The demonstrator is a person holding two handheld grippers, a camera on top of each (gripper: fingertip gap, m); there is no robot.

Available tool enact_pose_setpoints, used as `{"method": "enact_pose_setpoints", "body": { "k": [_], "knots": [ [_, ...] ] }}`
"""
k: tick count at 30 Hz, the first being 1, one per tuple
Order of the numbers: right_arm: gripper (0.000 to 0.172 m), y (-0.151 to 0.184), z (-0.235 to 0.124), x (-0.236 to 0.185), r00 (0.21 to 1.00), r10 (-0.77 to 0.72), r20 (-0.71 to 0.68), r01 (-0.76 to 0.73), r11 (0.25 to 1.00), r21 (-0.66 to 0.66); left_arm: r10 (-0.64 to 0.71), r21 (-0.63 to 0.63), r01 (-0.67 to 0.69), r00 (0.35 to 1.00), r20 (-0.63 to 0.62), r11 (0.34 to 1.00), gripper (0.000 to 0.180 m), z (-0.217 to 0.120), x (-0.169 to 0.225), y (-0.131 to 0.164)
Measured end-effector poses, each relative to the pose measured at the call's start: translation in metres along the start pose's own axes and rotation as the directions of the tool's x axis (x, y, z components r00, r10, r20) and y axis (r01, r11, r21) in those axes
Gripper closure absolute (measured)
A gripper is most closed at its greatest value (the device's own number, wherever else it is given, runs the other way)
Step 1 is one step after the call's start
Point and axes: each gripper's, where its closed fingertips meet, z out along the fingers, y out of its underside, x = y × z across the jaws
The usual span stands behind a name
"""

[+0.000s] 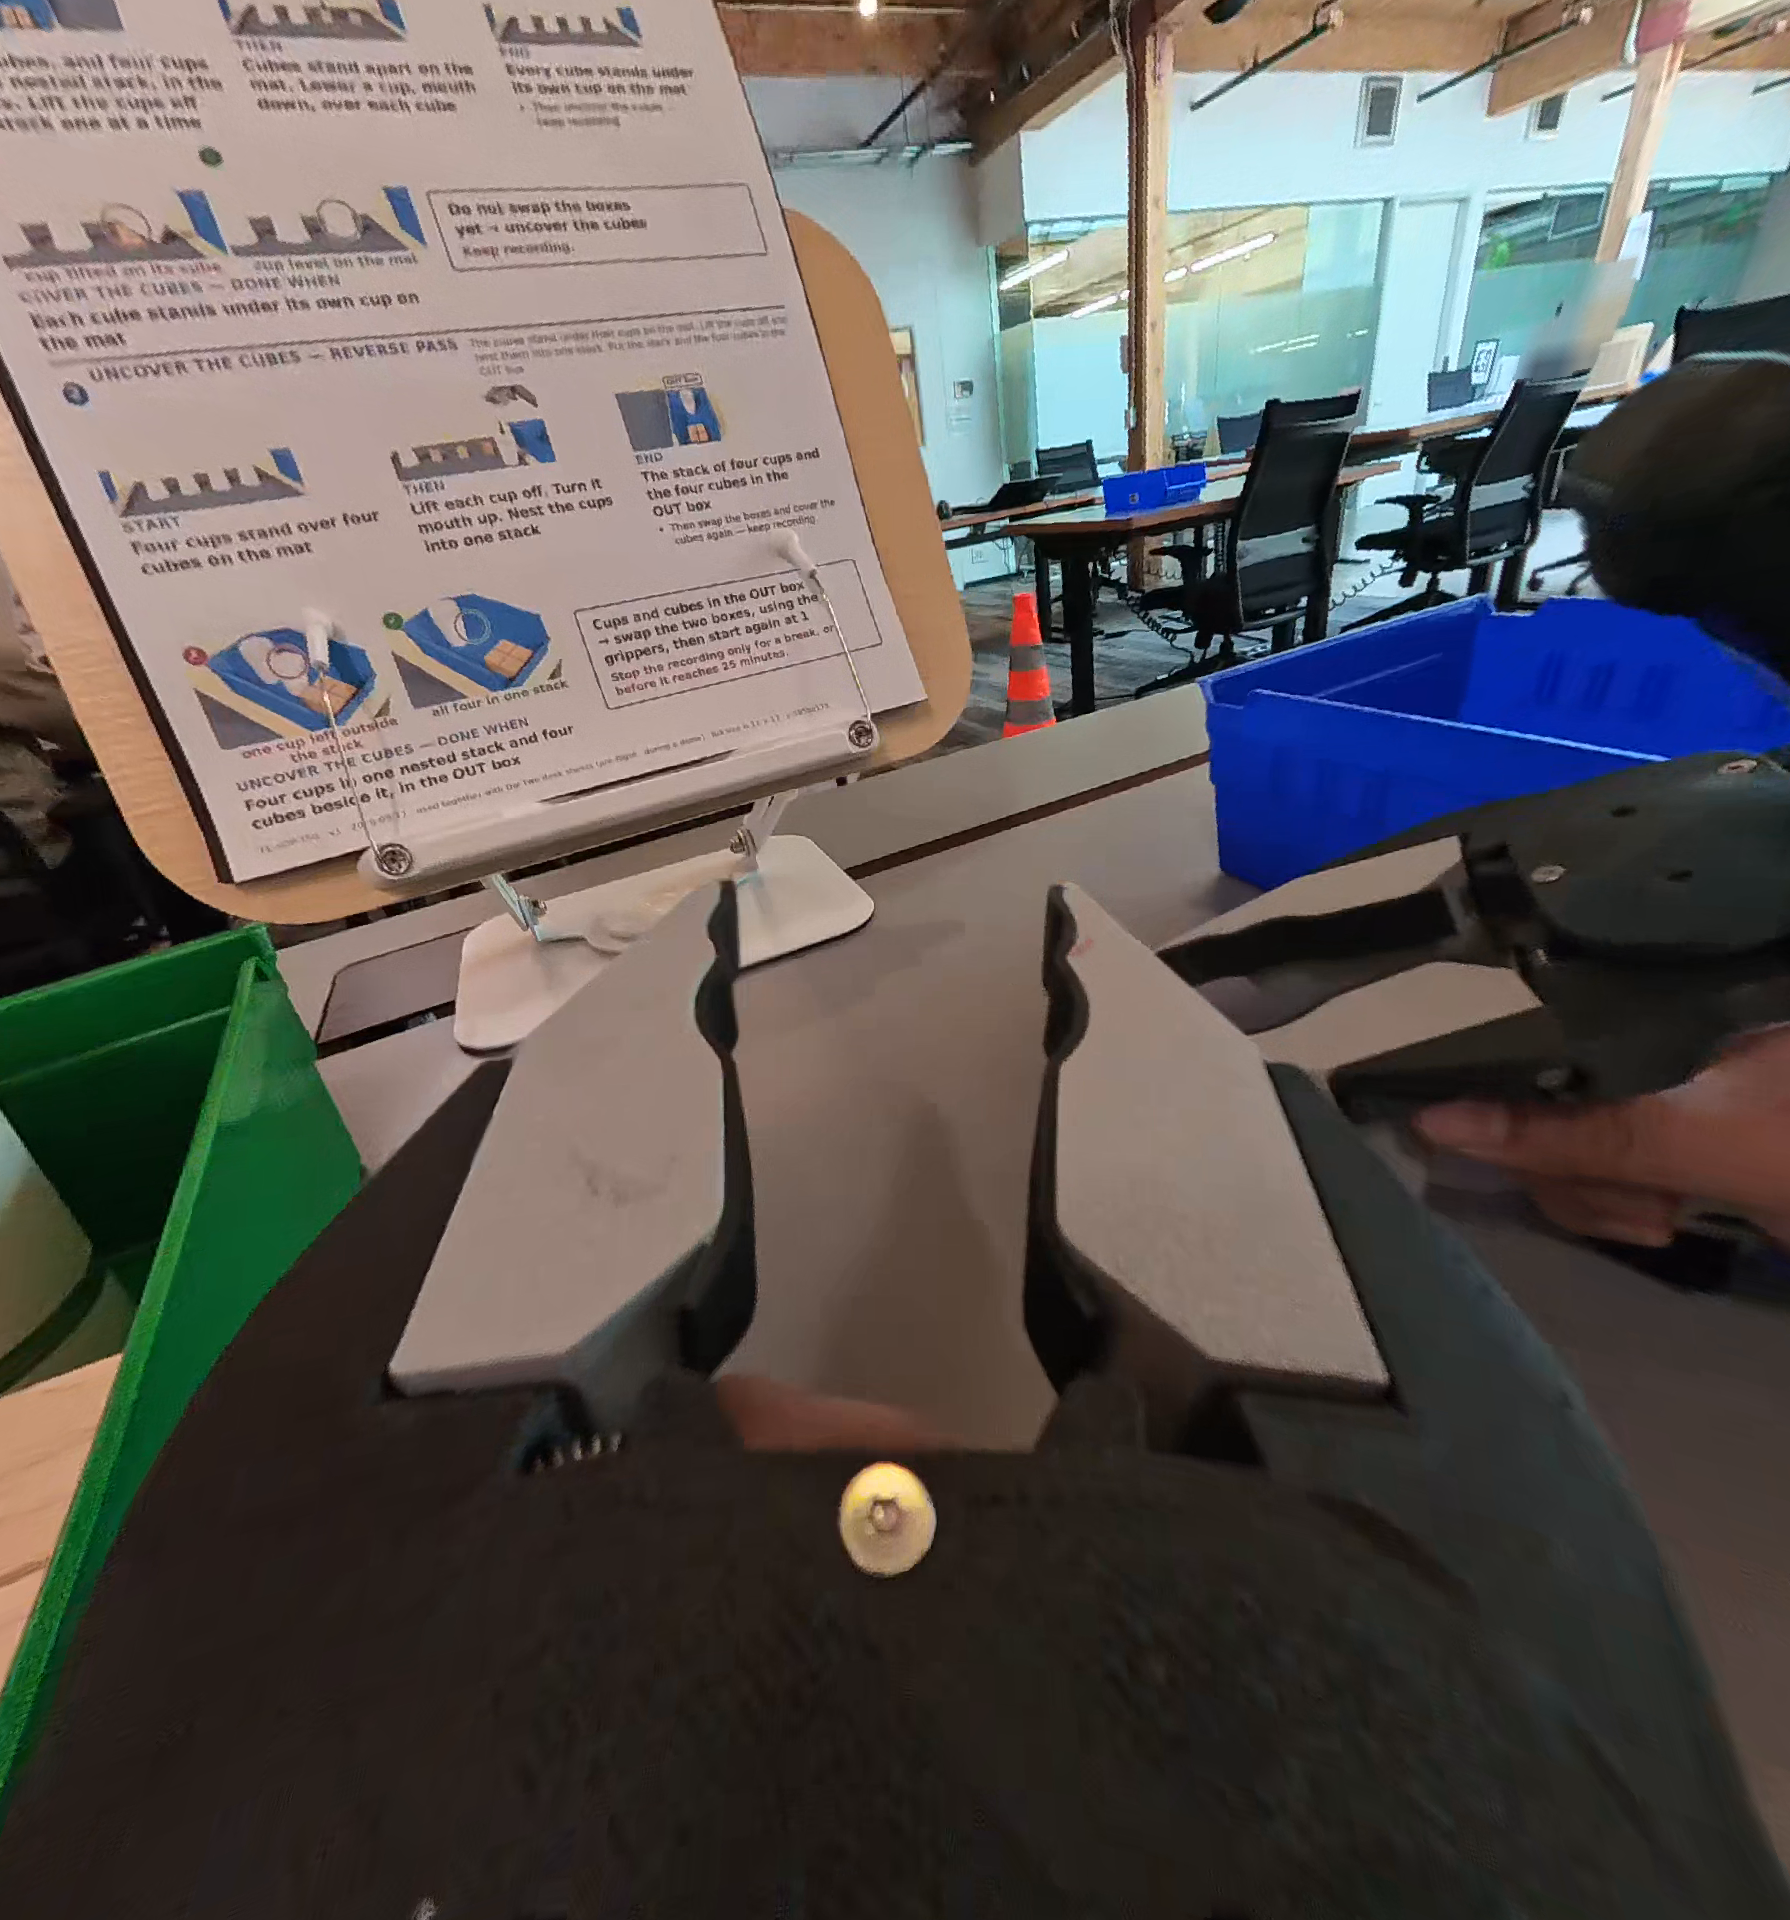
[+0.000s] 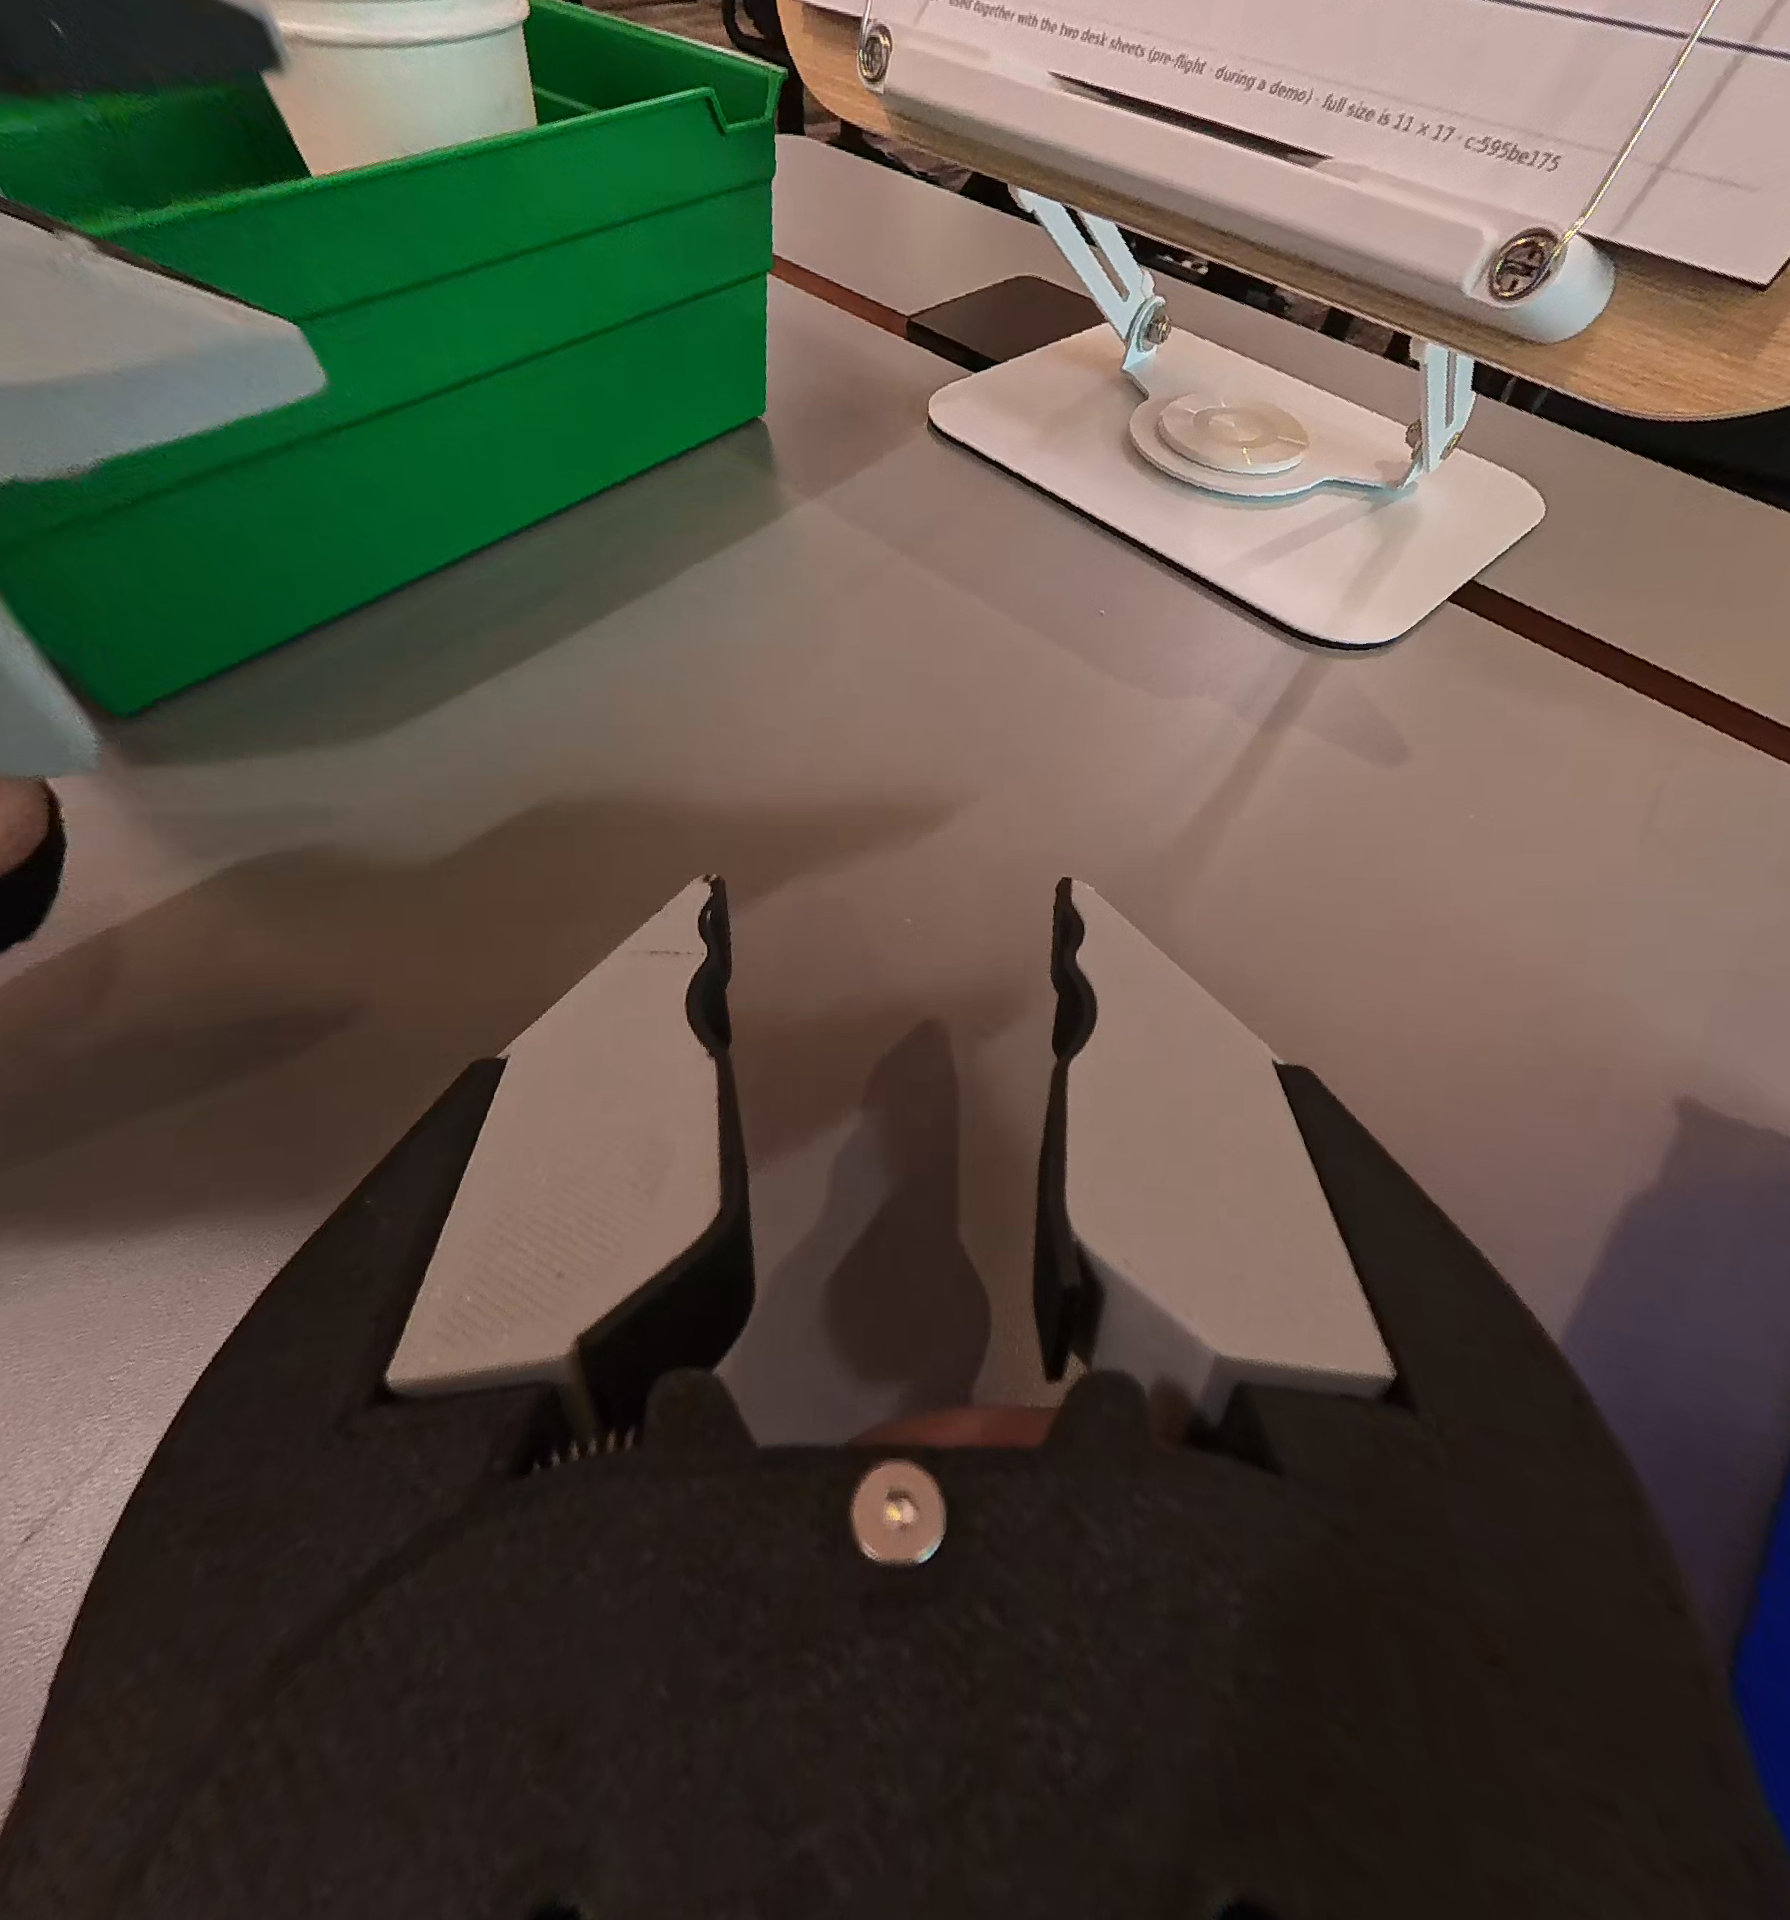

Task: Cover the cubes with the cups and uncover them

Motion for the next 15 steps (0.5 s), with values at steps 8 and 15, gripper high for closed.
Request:
{"method": "enact_pose_setpoints", "body": {
  "k": [8, 15],
  "knots": [
    [0.113, 0.001, 0.0, 0.001, 1.0, 0.006, 0.0, -0.006, 1.0, -0.008, -0.108, 0.326, 0.092, 0.994, 0.032, 0.941, 0.106, -0.05, -0.018, -0.068],
    [0.114, 0.002, 0.0, 0.002, 0.999, 0.034, 0.012, -0.034, 0.999, -0.008, -0.197, 0.153, 0.167, 0.957, 0.211, 0.974, 0.113, -0.123, -0.083, -0.038]
  ]
}}
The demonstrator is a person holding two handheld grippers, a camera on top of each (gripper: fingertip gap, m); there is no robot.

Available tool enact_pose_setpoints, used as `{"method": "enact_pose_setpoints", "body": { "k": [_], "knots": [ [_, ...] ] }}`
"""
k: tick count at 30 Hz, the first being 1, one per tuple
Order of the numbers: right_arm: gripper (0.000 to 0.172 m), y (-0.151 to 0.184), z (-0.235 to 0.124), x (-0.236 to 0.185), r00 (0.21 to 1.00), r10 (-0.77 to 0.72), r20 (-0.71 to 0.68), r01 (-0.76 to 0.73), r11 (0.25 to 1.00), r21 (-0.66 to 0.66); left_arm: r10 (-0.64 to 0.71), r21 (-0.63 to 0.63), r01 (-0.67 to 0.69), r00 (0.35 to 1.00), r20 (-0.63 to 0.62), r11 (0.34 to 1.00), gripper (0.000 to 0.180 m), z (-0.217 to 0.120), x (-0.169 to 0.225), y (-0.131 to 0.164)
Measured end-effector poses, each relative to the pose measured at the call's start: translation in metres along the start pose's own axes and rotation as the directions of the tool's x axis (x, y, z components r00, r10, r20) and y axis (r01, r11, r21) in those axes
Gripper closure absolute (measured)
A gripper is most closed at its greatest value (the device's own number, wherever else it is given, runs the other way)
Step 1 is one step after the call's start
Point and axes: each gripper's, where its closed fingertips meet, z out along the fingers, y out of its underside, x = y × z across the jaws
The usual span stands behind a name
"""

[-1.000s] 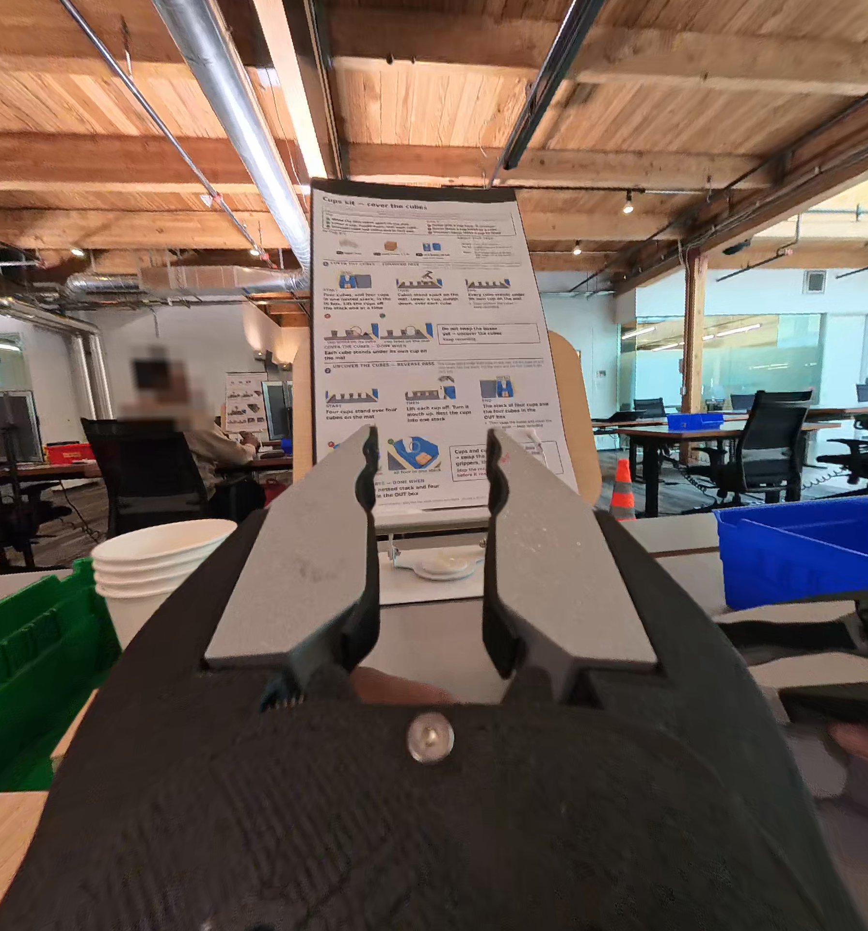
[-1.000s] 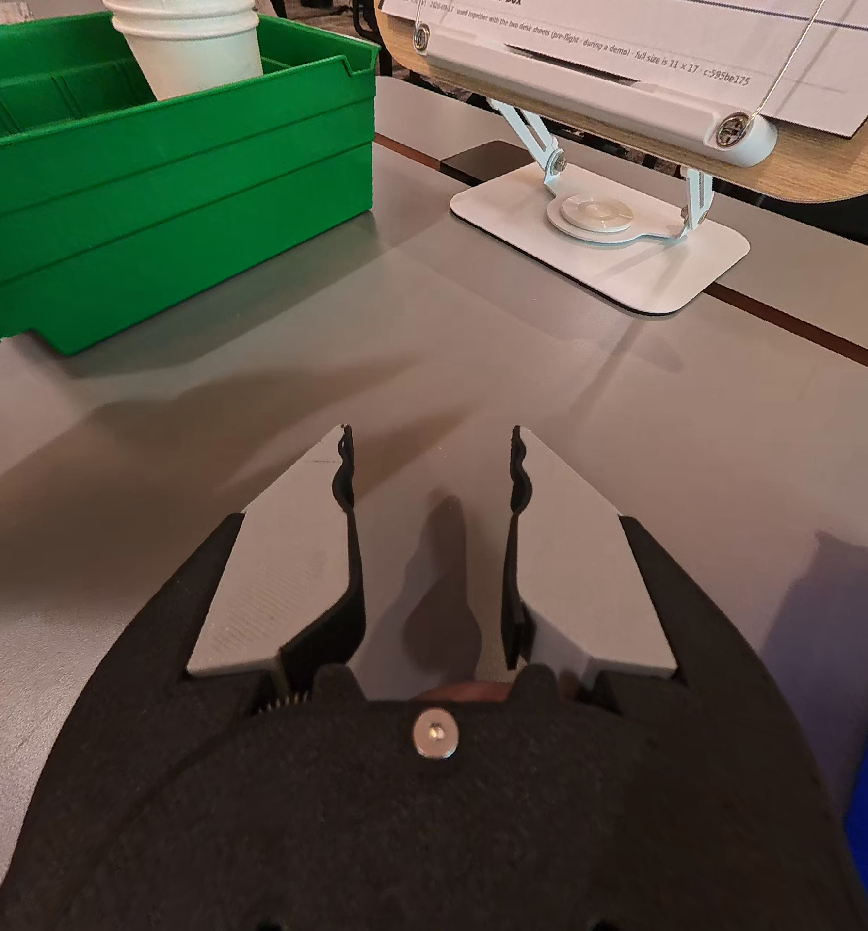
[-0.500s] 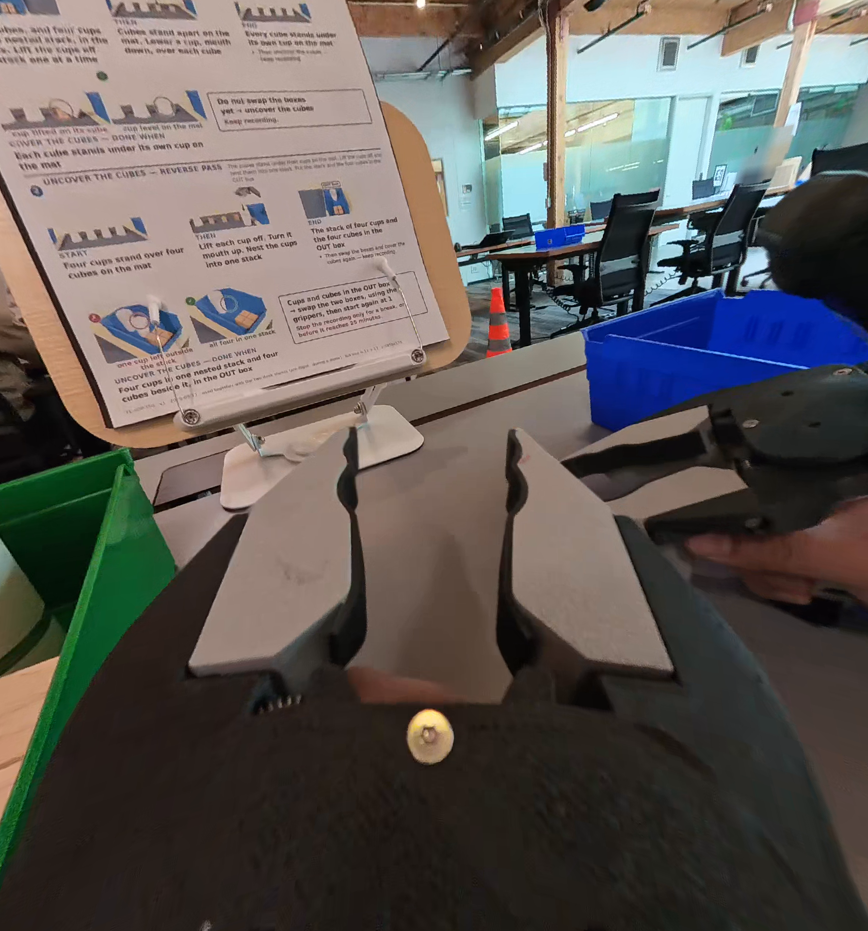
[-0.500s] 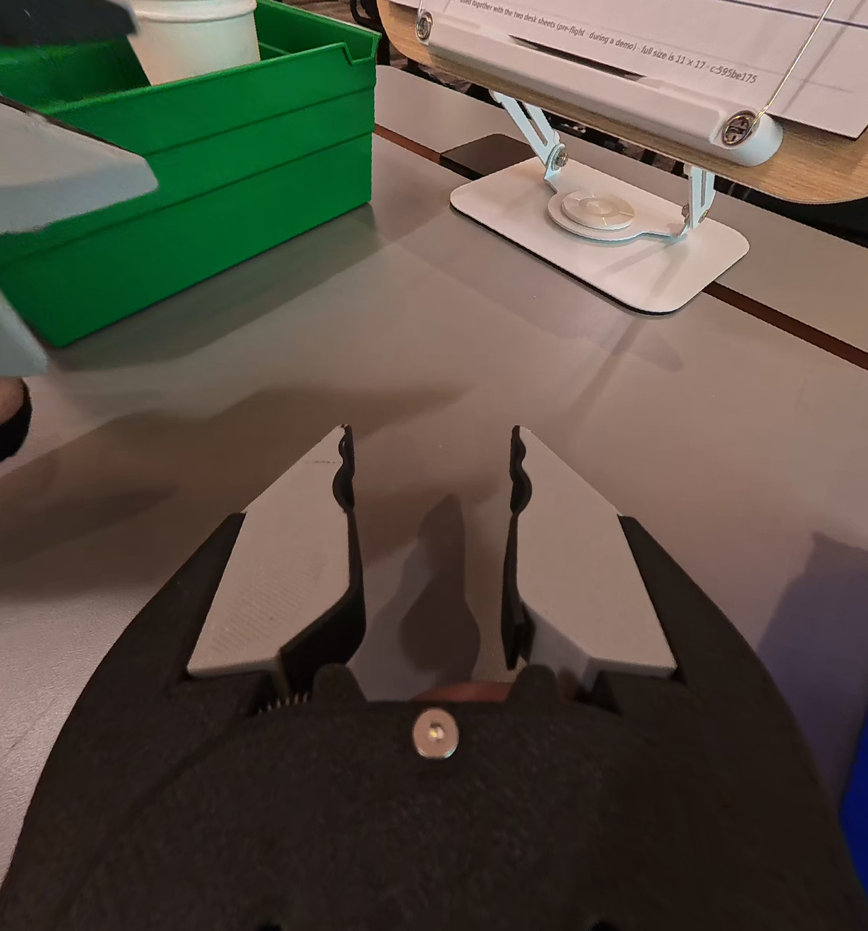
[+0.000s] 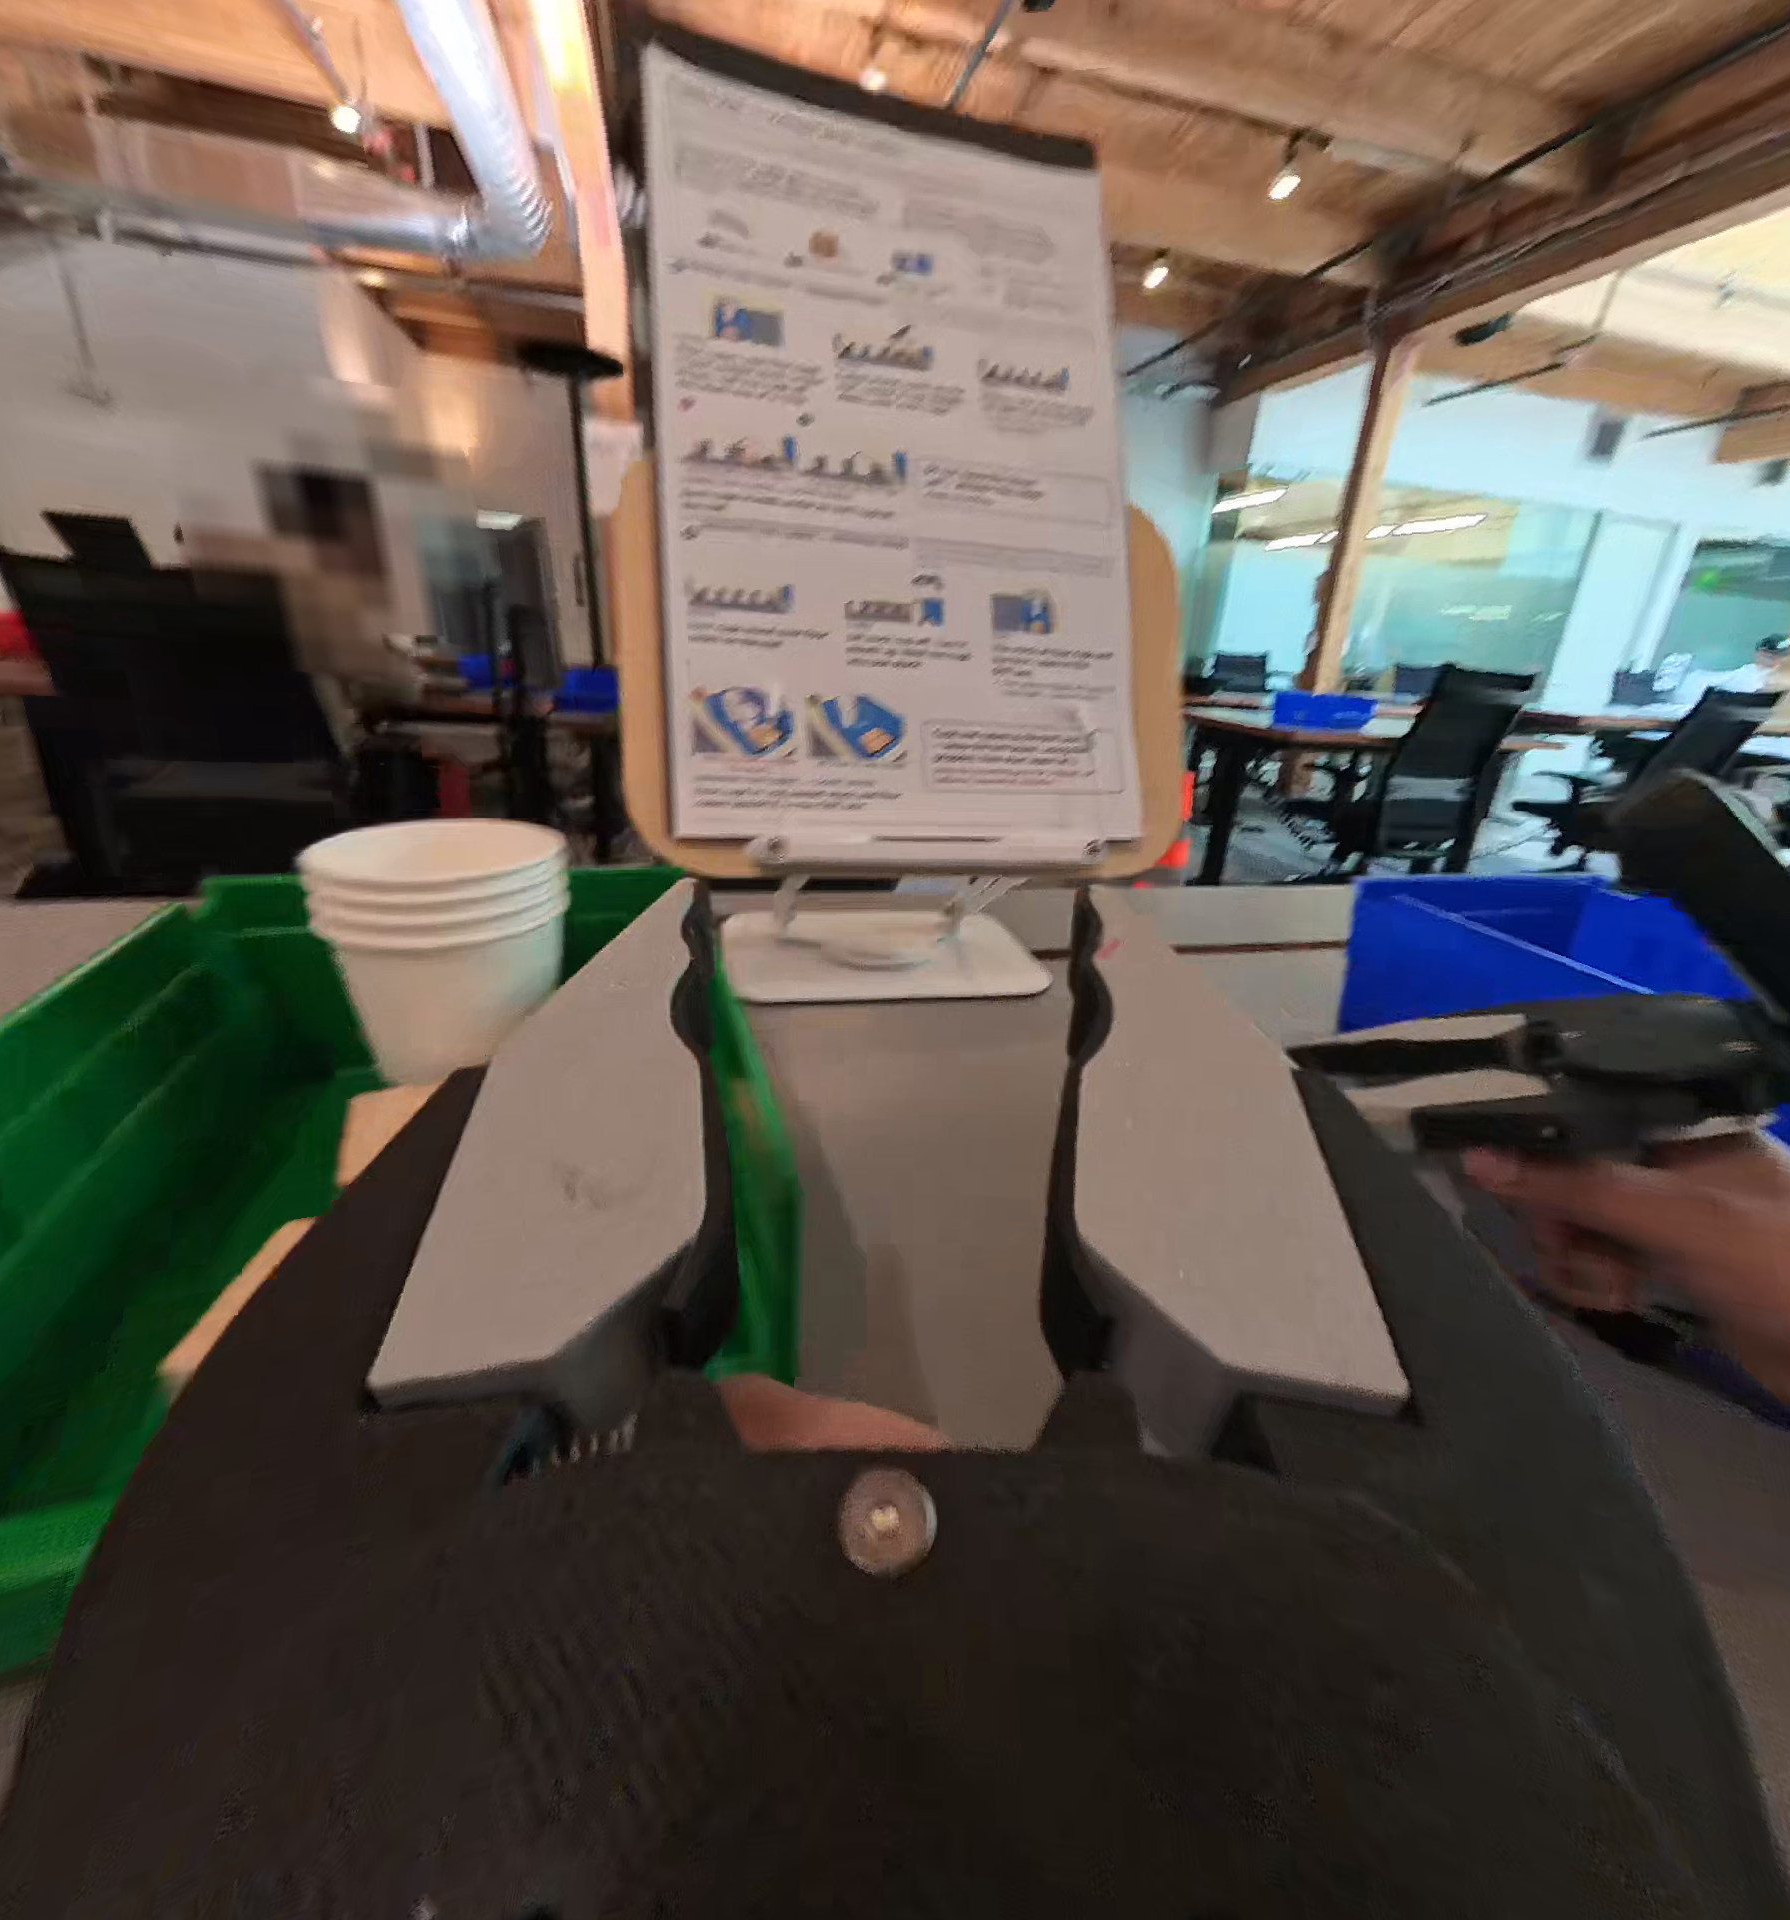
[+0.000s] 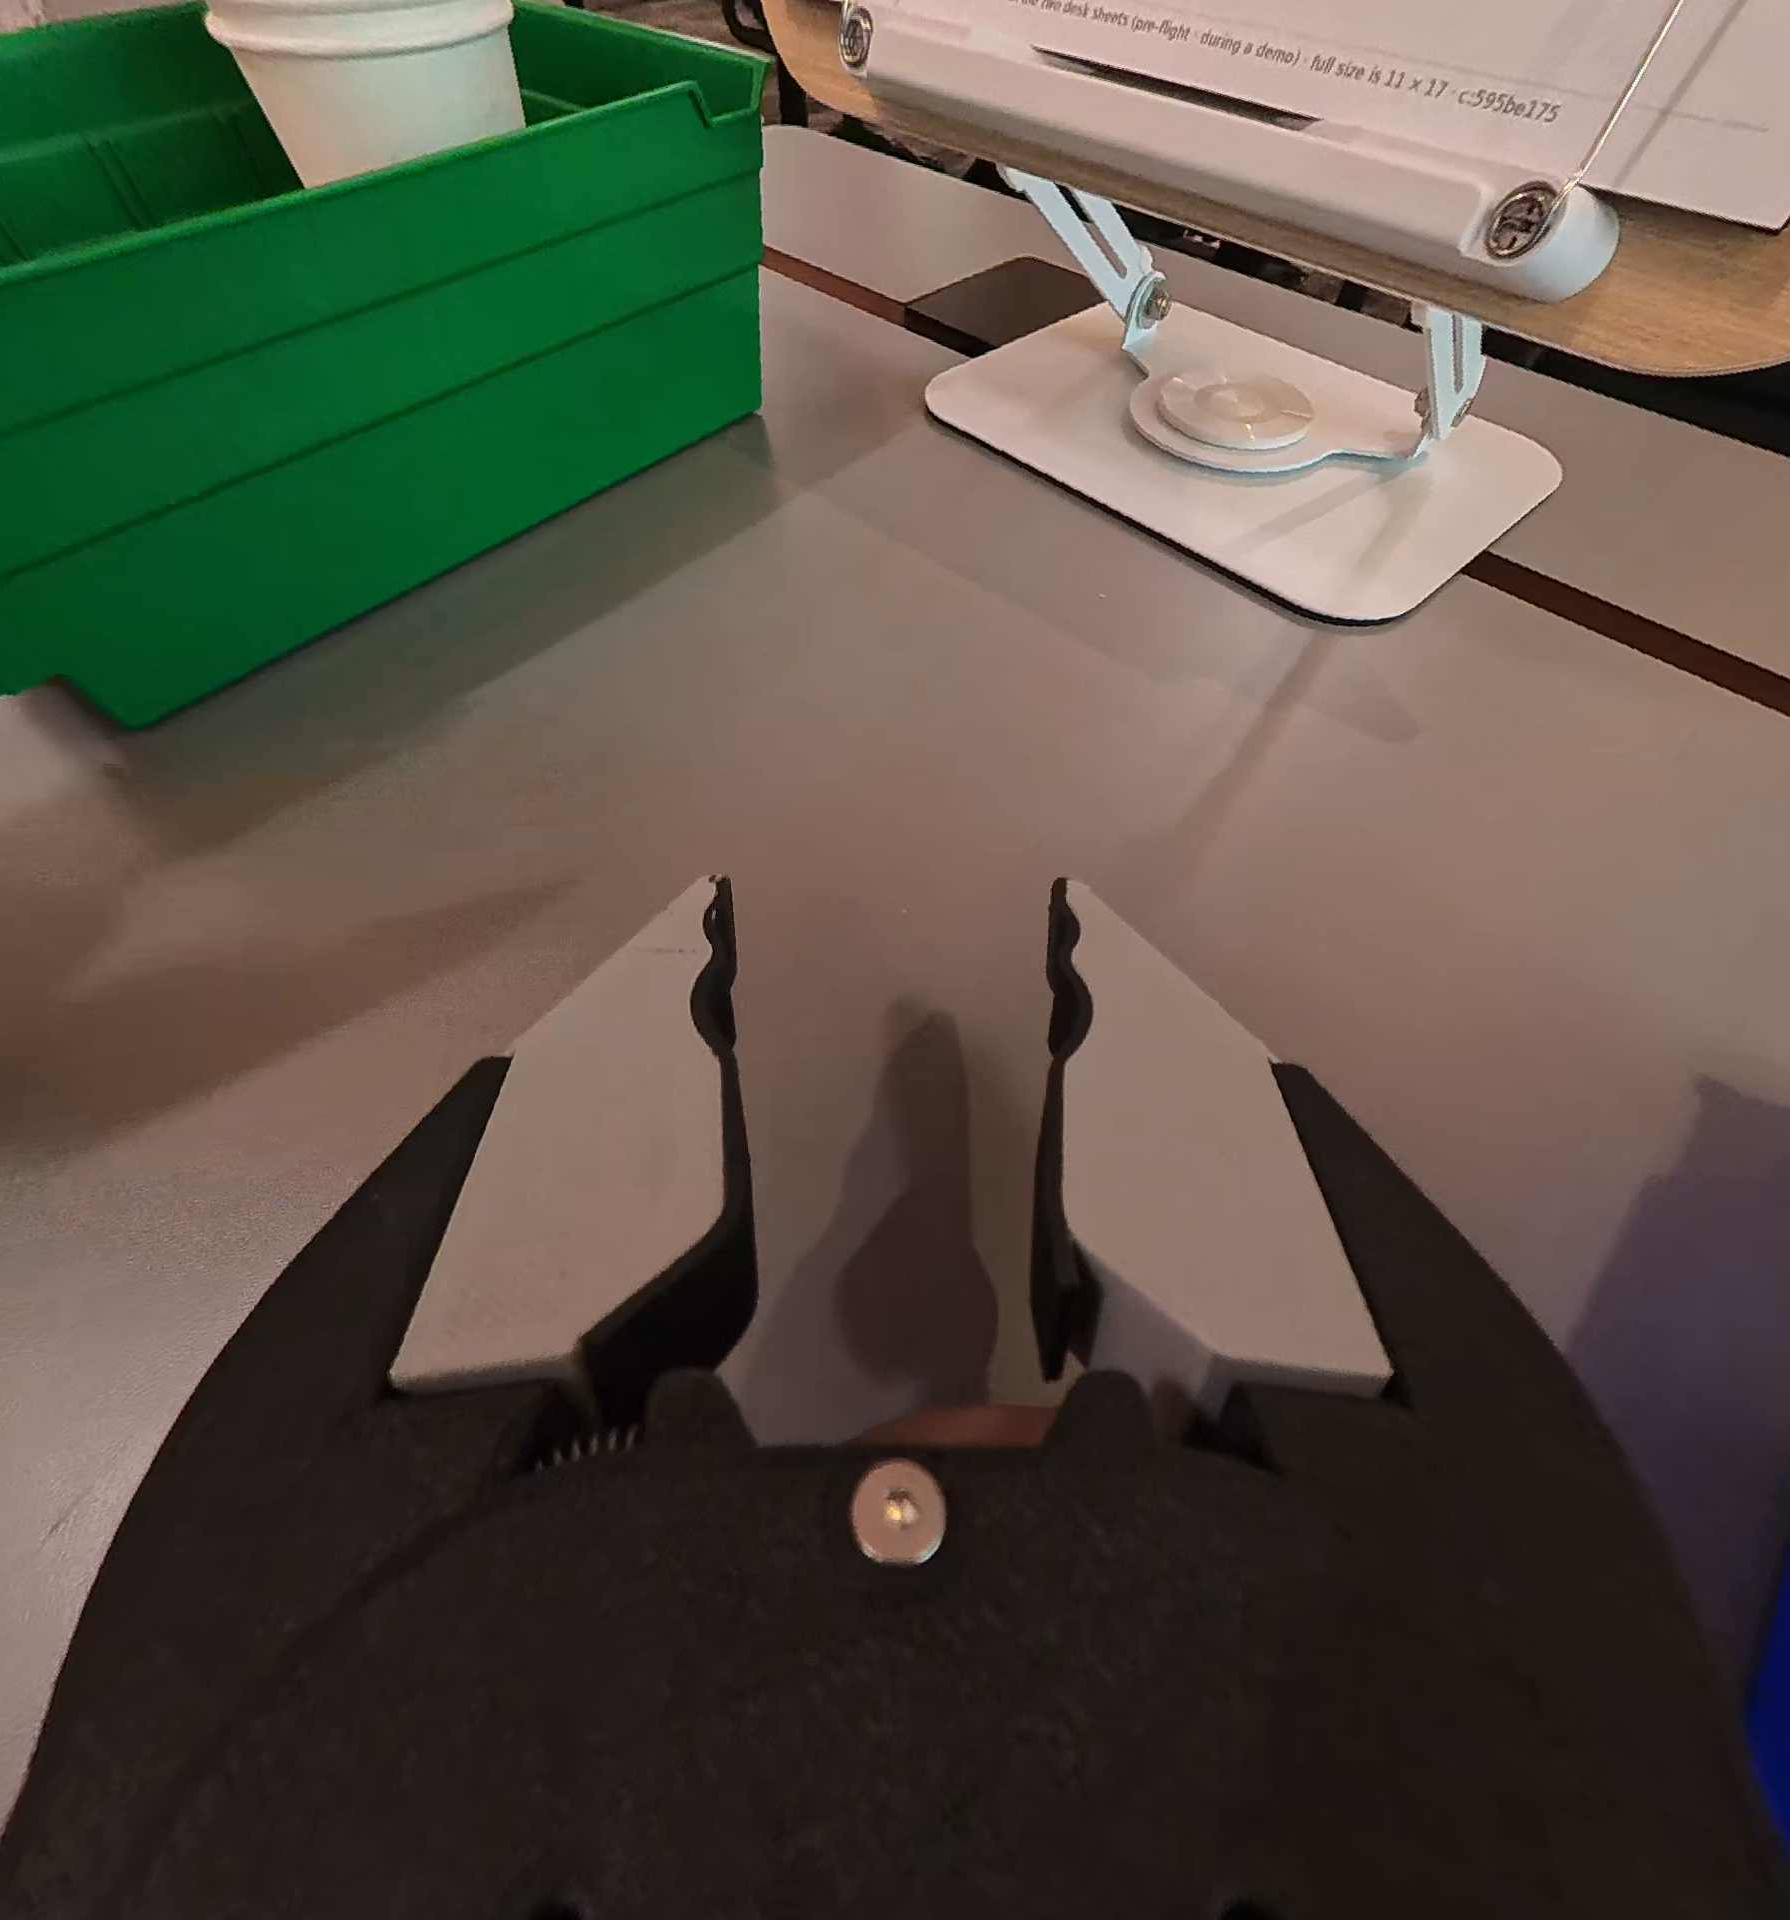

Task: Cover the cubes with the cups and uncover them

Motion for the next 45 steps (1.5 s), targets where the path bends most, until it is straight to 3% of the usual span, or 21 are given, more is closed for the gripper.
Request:
{"method": "enact_pose_setpoints", "body": {
  "k": [5, 8, 11, 15, 18, 21, 26, 30, 32, 34, 37, 40, 45],
  "knots": [
    [0.117, 0.002, 0.002, -0.003, 0.999, -0.034, -0.004, 0.034, 0.999, -0.017, 0.071, -0.269, -0.021, 0.982, 0.176, 0.963, 0.107, -0.021, -0.092, 0.001],
    [0.117, 0.002, 0.002, -0.004, 0.999, -0.05, -0.011, 0.05, 0.999, -0.019, 0.088, -0.453, -0.001, 0.981, 0.172, 0.891, 0.105, -0.018, -0.123, 0.025],
    [0.117, 0.001, 0.001, -0.003, 0.998, -0.054, -0.016, 0.054, 0.998, -0.013, 0.097, -0.614, -0.004, 0.988, 0.118, 0.789, 0.107, -0.01, -0.133, 0.059],
    [0.118, 0.001, 0.001, -0.002, 0.999, -0.042, -0.012, 0.042, 0.999, -0.011, 0.205, -0.812, -0.076, 0.977, 0.055, 0.579, 0.113, -0.01, -0.153, 0.11],
    [0.118, 0.001, 0.001, -0.002, 0.999, -0.035, -0.006, 0.035, 0.999, -0.011, 0.179, -0.87, -0.059, 0.983, 0.034, 0.49, 0.119, -0.007, -0.157, 0.131],
    [0.118, 0.002, 0.002, -0.003, 0.999, -0.039, -0.002, 0.038, 0.999, -0.016, 0.143, -0.894, -0.034, 0.989, 0.033, 0.446, 0.114, 0.0, -0.159, 0.141],
    [0.119, 0.003, 0.002, -0.004, 0.999, -0.041, 0.001, 0.041, 0.999, -0.02, 0.045, -0.925, -0.018, 0.999, -0.001, 0.38, 0.122, 0.002, -0.153, 0.149],
    [0.12, 0.003, 0.002, -0.004, 0.999, -0.036, 0.006, 0.036, 0.999, -0.023, 0.119, -0.916, -0.065, 0.993, -0.019, 0.397, 0.122, 0.002, -0.16, 0.144],
    [0.12, 0.003, 0.003, -0.004, 0.999, -0.039, 0.007, 0.04, 0.999, -0.024, 0.157, -0.892, -0.068, 0.988, 0.004, 0.448, 0.123, 0.004, -0.166, 0.131],
    [0.12, 0.003, 0.003, -0.004, 0.999, -0.043, 0.006, 0.044, 0.999, -0.025, 0.189, -0.844, -0.063, 0.981, 0.047, 0.533, 0.123, 0.009, -0.172, 0.108],
    [0.121, 0.004, 0.003, -0.005, 0.999, -0.044, 0.008, 0.044, 0.999, -0.026, 0.232, -0.677, -0.103, 0.967, 0.102, 0.728, 0.123, 0.024, -0.166, 0.053],
    [0.121, 0.004, 0.003, -0.005, 0.999, -0.042, 0.009, 0.043, 0.999, -0.026, 0.229, -0.523, -0.175, 0.973, 0.04, 0.834, 0.123, 0.037, -0.121, 0.011],
    [0.119, -0.008, -0.004, -0.009, 0.999, -0.02, 0.049, 0.018, 0.998, 0.053, 0.288, -0.332, -0.339, 0.938, -0.194, 0.88, 0.123, 0.06, -0.003, -0.012]
  ]
}}
